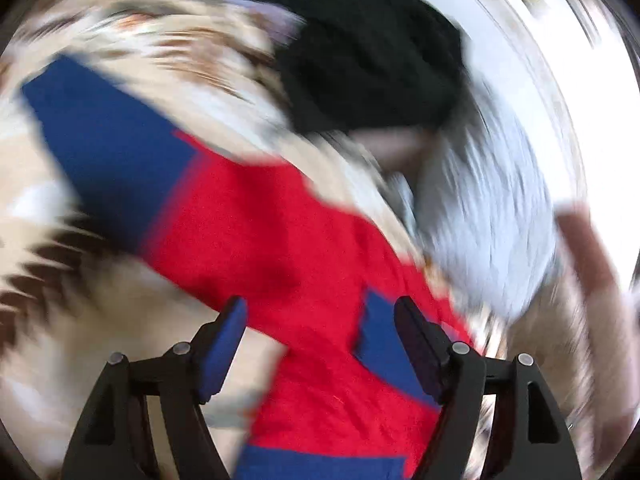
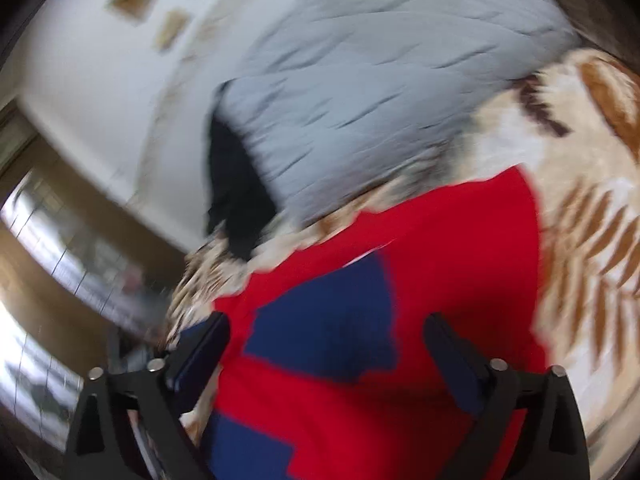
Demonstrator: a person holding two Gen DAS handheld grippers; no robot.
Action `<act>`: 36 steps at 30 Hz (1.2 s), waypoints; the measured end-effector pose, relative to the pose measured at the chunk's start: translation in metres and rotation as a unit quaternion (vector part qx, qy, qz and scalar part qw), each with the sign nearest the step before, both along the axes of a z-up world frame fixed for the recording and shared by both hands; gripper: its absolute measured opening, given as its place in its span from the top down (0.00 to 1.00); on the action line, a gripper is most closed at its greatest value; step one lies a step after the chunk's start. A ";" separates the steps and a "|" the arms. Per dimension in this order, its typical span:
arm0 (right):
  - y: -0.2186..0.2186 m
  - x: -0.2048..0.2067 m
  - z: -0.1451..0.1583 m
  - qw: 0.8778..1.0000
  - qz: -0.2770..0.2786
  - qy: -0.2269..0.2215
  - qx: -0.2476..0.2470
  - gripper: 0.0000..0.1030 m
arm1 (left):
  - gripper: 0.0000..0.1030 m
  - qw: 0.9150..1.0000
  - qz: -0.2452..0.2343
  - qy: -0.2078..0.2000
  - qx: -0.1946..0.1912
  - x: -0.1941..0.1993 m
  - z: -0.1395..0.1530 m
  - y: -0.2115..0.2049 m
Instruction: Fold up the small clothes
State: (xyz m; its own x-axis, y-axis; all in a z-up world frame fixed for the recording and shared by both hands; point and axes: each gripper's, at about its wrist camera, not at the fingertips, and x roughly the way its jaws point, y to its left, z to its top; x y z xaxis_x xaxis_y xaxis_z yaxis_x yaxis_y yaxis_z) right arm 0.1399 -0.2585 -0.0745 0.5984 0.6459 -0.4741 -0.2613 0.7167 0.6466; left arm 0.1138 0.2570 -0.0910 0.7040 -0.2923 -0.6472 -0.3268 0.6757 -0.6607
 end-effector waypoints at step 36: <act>0.024 -0.030 -0.059 0.999 0.034 -0.002 0.003 0.04 | 0.91 0.961 -0.050 -0.143 0.231 0.013 0.142 -0.074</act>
